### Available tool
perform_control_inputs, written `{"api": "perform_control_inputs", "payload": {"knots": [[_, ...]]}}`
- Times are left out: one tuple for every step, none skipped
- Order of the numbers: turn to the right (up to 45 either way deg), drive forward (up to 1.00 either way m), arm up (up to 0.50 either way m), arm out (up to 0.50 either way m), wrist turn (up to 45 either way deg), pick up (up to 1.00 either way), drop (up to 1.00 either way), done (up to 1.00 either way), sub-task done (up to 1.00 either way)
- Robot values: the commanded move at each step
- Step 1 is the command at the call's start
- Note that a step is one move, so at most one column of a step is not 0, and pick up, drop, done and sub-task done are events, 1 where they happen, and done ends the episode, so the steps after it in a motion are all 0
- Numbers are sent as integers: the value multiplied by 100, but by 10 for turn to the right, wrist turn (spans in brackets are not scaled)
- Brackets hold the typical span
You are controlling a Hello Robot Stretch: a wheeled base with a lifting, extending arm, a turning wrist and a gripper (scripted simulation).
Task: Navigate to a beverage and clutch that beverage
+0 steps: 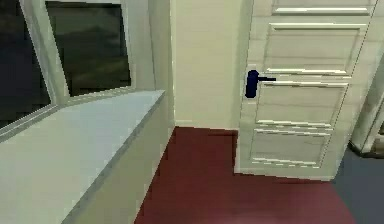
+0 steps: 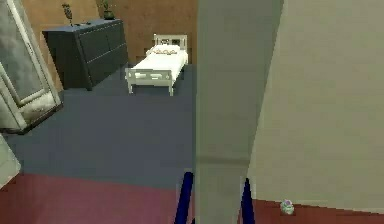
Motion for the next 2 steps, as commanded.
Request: {"api": "perform_control_inputs", "payload": {"knots": [[0,25,0,0,0,0,0,0,0],[150,0,0,0,0,0,0,0,0]]}}
